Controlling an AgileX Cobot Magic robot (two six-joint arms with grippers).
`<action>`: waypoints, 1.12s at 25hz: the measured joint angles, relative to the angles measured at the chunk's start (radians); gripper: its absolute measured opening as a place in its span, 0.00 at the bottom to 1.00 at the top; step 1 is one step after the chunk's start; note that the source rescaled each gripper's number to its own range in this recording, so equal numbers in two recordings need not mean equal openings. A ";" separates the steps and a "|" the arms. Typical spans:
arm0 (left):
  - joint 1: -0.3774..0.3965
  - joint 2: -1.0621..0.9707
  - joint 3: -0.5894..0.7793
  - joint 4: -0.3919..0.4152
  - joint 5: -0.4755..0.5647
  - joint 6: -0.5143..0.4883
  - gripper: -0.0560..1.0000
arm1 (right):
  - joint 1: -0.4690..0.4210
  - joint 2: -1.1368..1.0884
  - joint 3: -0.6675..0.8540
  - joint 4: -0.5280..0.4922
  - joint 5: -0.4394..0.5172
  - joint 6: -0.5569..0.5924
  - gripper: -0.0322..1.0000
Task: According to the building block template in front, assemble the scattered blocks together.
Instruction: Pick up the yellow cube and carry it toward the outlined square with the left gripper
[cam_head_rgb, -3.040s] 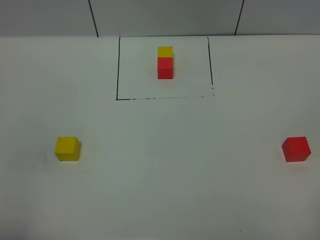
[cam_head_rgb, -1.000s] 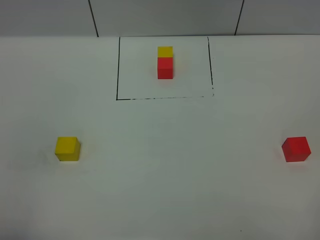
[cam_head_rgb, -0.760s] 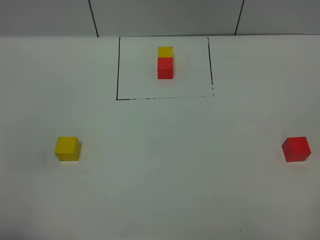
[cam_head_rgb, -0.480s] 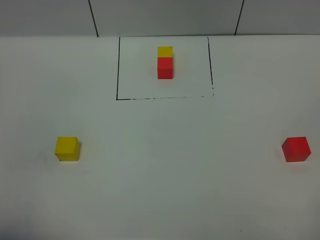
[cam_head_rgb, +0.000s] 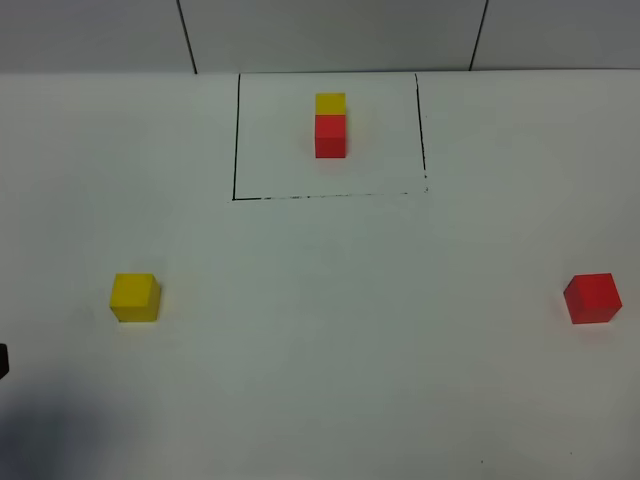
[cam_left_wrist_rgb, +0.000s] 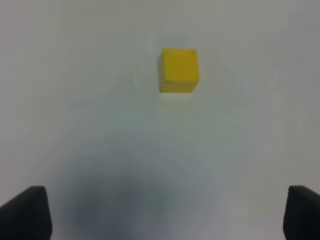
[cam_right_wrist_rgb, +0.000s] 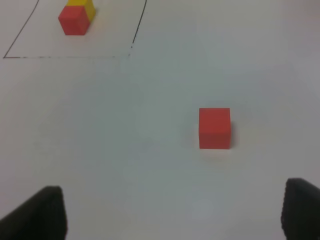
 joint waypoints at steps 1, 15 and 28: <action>0.000 0.047 -0.012 0.006 -0.009 -0.012 1.00 | 0.000 0.000 0.000 0.000 0.000 0.000 0.78; -0.003 0.642 -0.181 -0.005 -0.109 -0.055 0.99 | 0.000 0.000 0.000 0.000 0.000 0.000 0.77; -0.168 0.932 -0.273 -0.008 -0.260 -0.128 0.98 | 0.000 0.000 0.000 0.000 0.000 0.003 0.77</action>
